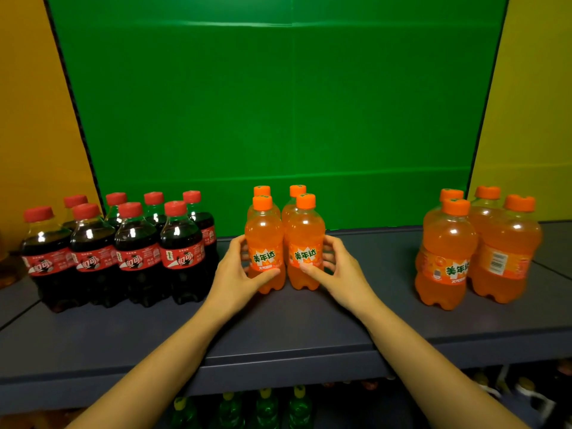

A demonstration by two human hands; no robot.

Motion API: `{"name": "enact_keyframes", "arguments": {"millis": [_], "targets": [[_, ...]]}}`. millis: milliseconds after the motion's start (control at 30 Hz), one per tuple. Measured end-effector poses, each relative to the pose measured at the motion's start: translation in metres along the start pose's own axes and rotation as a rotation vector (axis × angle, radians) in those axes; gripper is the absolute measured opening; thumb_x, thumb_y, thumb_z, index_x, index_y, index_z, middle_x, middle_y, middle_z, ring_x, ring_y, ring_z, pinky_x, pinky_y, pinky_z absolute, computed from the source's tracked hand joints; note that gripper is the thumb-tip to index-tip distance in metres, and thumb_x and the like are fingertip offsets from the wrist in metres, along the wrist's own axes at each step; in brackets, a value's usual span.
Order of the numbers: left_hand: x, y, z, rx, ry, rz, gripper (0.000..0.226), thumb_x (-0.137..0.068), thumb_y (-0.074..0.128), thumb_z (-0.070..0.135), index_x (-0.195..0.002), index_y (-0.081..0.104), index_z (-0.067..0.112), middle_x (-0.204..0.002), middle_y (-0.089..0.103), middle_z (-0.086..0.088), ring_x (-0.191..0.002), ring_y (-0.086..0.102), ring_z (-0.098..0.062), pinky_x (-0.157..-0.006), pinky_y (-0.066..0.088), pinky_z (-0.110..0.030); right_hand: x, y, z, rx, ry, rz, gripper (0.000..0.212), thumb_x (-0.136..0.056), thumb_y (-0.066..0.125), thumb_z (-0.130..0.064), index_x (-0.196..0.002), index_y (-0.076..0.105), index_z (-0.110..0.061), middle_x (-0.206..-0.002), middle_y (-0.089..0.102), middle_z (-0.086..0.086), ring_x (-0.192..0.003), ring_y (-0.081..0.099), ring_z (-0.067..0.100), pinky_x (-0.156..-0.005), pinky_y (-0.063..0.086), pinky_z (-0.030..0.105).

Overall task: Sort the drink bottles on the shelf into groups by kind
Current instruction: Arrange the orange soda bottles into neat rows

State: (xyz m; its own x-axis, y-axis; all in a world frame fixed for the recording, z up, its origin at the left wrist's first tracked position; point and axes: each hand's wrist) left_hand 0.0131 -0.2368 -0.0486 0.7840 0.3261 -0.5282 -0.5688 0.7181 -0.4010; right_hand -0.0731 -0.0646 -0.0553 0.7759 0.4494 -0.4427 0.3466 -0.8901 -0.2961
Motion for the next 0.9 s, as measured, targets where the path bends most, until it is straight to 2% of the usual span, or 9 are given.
{"name": "enact_keyframes", "arguments": {"millis": [200, 367, 500, 600, 700, 767, 833, 900], "targets": [[0.000, 0.001, 0.000, -0.009, 0.006, 0.032, 0.073, -0.070, 0.077, 0.011, -0.131, 0.037, 0.009, -0.112, 0.049, 0.007, -0.097, 0.049, -0.001, -0.071, 0.040, 0.003, -0.001, 0.007, -0.001, 0.044, -0.042, 0.026, 0.066, -0.078, 0.072, -0.025, -0.133, 0.038, -0.015, -0.130, 0.054, 0.004, -0.113, 0.056, 0.011, -0.096, 0.048, 0.026], [0.001, 0.000, 0.000, 0.006, 0.005, 0.008, 0.071, -0.073, 0.075, 0.012, -0.132, 0.035, 0.011, -0.114, 0.049, 0.008, -0.099, 0.049, 0.001, -0.073, 0.040, 0.002, -0.001, 0.008, 0.000, 0.079, -0.051, 0.030, 0.068, -0.079, 0.071, -0.029, -0.135, 0.037, -0.016, -0.131, 0.053, 0.002, -0.113, 0.055, 0.010, -0.096, 0.047, 0.025], [0.001, 0.001, -0.003, 0.005, 0.007, 0.003, 0.071, -0.074, 0.075, 0.014, -0.132, 0.035, 0.013, -0.118, 0.050, 0.006, -0.106, 0.050, -0.005, -0.081, 0.039, -0.005, 0.000, 0.009, 0.000, 0.095, -0.044, 0.022, 0.067, -0.080, 0.070, -0.029, -0.135, 0.035, -0.017, -0.132, 0.052, 0.001, -0.113, 0.054, 0.009, -0.093, 0.045, 0.020], [0.002, 0.001, -0.006, -0.039, 0.032, 0.011, 0.073, -0.073, 0.076, 0.018, -0.133, 0.036, 0.013, -0.127, 0.052, 0.001, -0.114, 0.050, -0.008, -0.093, 0.039, -0.018, 0.000, 0.008, 0.000, 0.133, -0.034, 0.022, 0.069, -0.079, 0.070, -0.033, -0.137, 0.034, -0.018, -0.135, 0.049, 0.000, -0.119, 0.049, 0.010, -0.100, 0.043, 0.027], [0.004, -0.002, -0.004, -0.131, 0.066, 0.103, 0.081, -0.072, 0.077, 0.028, -0.137, 0.033, 0.010, -0.138, 0.043, -0.006, -0.127, 0.042, -0.016, -0.103, 0.034, -0.028, 0.002, 0.004, -0.003, 0.164, -0.035, 0.035, 0.070, -0.079, 0.069, -0.037, -0.137, 0.035, -0.018, -0.137, 0.047, -0.002, -0.125, 0.044, 0.010, -0.106, 0.038, 0.032], [0.007, -0.006, 0.002, -0.190, 0.134, 0.231, 0.077, -0.074, 0.075, 0.032, -0.134, 0.036, 0.005, -0.134, 0.043, -0.010, -0.126, 0.041, -0.021, -0.102, 0.031, -0.024, 0.006, 0.001, -0.009, 0.164, -0.045, 0.068, 0.065, -0.081, 0.067, -0.035, -0.135, 0.038, -0.017, -0.136, 0.048, -0.001, -0.123, 0.044, 0.008, -0.103, 0.036, 0.026], [0.011, -0.011, 0.012, -0.216, 0.286, 0.343, 0.059, -0.078, 0.065, 0.031, -0.125, 0.044, 0.002, -0.123, 0.049, -0.012, -0.118, 0.044, -0.020, -0.098, 0.032, -0.018, 0.014, -0.006, -0.015, 0.178, -0.074, 0.122, 0.056, -0.083, 0.065, -0.029, -0.132, 0.041, -0.016, -0.131, 0.050, -0.002, -0.119, 0.046, 0.008, -0.099, 0.035, 0.020], [0.016, -0.012, 0.022, -0.229, 0.428, 0.368, 0.041, -0.081, 0.055, 0.025, -0.114, 0.051, 0.002, -0.113, 0.053, -0.011, -0.108, 0.047, -0.015, -0.095, 0.033, -0.014, 0.026, -0.015, -0.022, 0.218, -0.125, 0.169, 0.044, -0.086, 0.063, -0.023, -0.126, 0.047, -0.015, -0.122, 0.052, -0.006, -0.114, 0.048, 0.006, -0.094, 0.035, 0.010]]}}
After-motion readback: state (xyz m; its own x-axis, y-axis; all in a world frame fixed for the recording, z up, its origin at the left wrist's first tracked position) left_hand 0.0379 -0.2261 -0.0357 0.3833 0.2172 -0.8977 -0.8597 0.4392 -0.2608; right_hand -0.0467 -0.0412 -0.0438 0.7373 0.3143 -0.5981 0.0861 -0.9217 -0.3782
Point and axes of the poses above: each hand's wrist, its own x-axis away from the middle knuckle, its own y-axis out of the palm, z = x × y
